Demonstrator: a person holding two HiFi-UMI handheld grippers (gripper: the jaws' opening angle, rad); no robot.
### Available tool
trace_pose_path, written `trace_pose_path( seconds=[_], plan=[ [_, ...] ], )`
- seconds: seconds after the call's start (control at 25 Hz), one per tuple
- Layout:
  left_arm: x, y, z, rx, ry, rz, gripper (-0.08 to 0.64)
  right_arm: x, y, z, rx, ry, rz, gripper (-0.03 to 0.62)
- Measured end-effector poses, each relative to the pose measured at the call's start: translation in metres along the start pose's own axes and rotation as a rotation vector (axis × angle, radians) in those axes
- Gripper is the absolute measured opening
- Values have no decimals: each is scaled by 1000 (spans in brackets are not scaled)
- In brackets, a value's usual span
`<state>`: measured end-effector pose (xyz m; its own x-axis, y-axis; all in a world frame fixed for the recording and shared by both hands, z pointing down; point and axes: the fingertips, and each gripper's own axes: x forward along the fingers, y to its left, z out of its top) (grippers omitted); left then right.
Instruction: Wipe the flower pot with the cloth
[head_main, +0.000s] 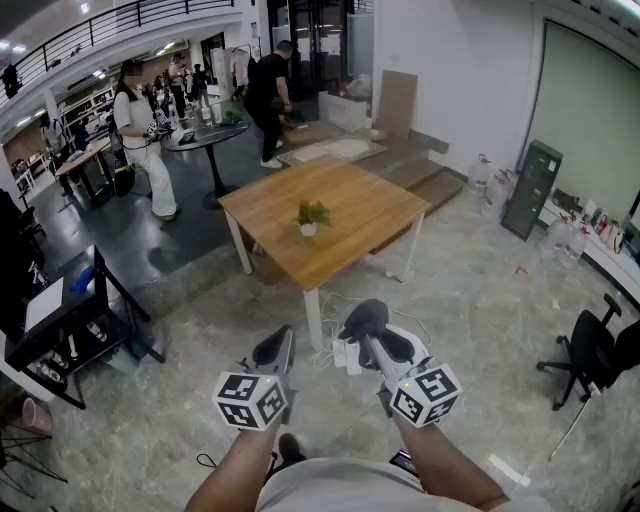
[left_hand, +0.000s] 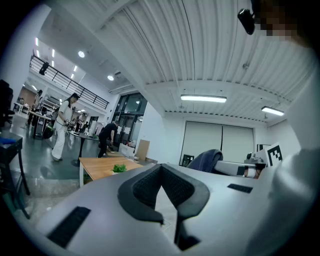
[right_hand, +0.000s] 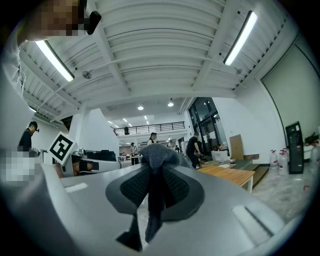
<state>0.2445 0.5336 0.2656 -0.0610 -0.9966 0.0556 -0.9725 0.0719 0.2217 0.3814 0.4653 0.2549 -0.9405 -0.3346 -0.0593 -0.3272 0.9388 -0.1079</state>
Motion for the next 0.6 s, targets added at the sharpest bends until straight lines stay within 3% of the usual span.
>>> trace_pose_path(
  seconds=[0.6],
  plan=[
    [8, 9, -9, -4, 19, 5, 6, 3, -6, -5, -3, 1, -8, 51]
  ],
)
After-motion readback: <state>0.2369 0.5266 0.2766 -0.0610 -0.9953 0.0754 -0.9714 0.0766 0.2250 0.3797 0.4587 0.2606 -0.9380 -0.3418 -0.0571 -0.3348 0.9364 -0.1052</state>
